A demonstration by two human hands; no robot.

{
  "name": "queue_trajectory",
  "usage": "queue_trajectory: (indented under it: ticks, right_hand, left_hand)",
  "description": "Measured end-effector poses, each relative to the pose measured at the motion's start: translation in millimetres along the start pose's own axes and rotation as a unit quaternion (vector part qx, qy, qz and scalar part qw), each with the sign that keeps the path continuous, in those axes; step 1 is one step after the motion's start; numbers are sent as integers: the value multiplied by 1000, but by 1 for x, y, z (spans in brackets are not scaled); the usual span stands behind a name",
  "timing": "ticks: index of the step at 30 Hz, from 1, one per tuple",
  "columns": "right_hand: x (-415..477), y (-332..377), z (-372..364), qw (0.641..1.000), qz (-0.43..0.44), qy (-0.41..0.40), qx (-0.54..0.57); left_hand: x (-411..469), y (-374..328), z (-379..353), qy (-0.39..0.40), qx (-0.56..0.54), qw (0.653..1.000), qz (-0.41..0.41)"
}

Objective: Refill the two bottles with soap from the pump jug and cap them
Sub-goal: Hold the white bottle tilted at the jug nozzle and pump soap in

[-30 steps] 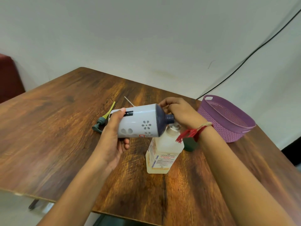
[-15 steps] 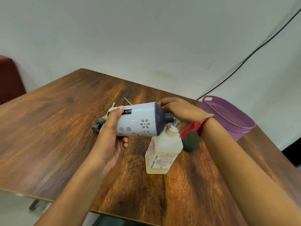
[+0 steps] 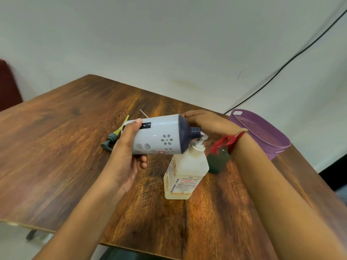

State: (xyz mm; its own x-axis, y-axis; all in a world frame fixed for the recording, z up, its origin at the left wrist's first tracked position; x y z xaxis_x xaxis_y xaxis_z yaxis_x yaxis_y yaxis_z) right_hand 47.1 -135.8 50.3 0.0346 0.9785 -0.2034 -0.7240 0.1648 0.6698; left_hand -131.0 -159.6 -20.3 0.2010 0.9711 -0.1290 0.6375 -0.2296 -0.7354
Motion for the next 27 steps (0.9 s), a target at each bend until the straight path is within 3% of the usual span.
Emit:
queue_trajectory:
  ticks: [4,8,11,13,17,24,27]
  right_hand:
    - [-1,-7,-13,992,-4,-44,114]
    - [-5,-5,-10,997,7,-74,35]
    - [-7,0,1,999,20,-37,-17]
    - [-6,0,0,999,20,-34,-17]
    - [-1,-7,-12,992,23,-117,39]
    - [-8,4,1,996,23,-43,-72]
    - [-6,1,-5,995,24,-92,-20]
  left_hand:
    - [-2,6,1,-23,-10,1000,16]
    - [-3,8,2,-19,-12,999,32]
    - [-3,3,-3,-2,-14,1000,17]
    - [-3,2,-3,2,-13,1000,4]
    - [-4,4,1,-15,-1,1000,8]
    - [-7,5,0,-7,-6,1000,20]
    - [-6,3,0,-10,-2,1000,13]
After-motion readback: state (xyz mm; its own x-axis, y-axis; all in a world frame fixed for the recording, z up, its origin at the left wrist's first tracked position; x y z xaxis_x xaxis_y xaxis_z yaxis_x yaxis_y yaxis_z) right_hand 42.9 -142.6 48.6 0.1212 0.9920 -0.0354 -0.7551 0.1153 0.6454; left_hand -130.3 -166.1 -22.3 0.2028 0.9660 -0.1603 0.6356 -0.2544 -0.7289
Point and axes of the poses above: each hand's wrist, its own x-axis towards the middle knuckle, its own z-axis out of the back of the hand, y = z × x, the point moved 1 cm from there along x, towards the middle knuckle, and after that the axes turned 11 degrees about -x, right-handed, at the moved point
